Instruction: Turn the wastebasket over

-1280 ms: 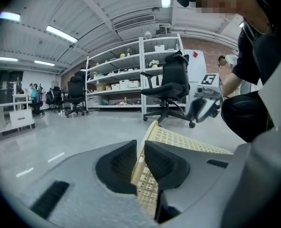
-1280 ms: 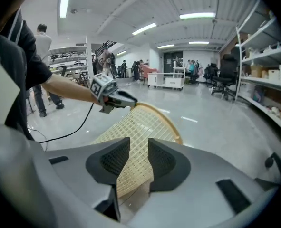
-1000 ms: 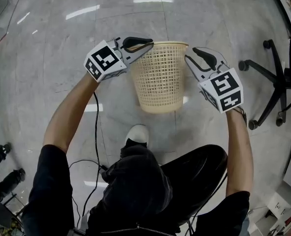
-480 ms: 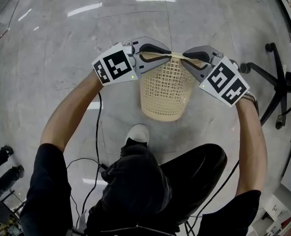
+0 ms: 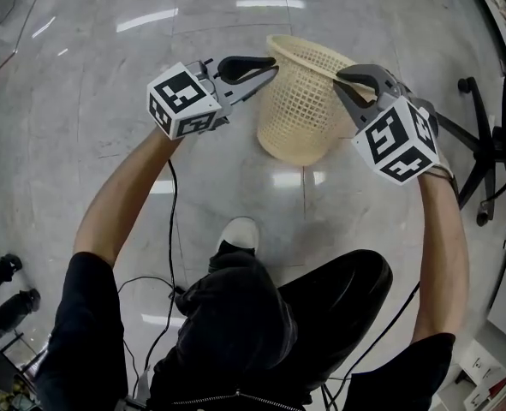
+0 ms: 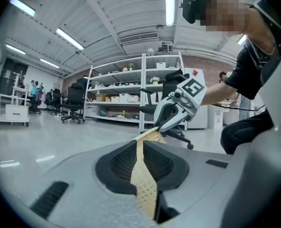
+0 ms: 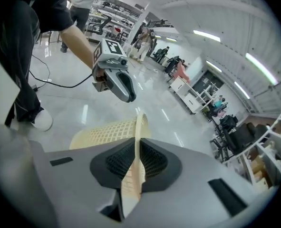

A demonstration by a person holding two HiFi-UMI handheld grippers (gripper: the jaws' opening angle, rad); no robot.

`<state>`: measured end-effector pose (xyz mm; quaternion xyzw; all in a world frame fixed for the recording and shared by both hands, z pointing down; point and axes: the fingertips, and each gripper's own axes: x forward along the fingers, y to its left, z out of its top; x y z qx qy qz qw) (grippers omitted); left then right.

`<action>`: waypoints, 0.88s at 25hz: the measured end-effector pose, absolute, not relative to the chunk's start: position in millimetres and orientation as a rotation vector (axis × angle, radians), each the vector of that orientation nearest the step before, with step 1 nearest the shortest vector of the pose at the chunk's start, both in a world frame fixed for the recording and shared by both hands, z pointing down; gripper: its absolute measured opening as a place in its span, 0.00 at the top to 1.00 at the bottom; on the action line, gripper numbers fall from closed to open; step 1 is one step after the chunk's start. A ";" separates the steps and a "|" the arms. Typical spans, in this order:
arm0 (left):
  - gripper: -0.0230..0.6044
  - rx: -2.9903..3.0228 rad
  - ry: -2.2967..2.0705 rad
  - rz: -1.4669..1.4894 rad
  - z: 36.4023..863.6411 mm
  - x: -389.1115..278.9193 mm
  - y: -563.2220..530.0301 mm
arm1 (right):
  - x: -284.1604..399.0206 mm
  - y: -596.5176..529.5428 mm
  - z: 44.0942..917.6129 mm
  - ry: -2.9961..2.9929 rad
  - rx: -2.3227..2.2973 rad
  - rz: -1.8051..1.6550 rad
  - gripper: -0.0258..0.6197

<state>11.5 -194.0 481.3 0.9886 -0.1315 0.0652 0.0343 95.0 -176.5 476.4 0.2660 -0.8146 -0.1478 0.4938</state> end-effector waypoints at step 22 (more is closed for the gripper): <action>0.91 2.934 -0.443 0.170 511.4 8.4 -160.2 | 33.1 -77.7 525.9 -2.223 0.560 0.027 0.90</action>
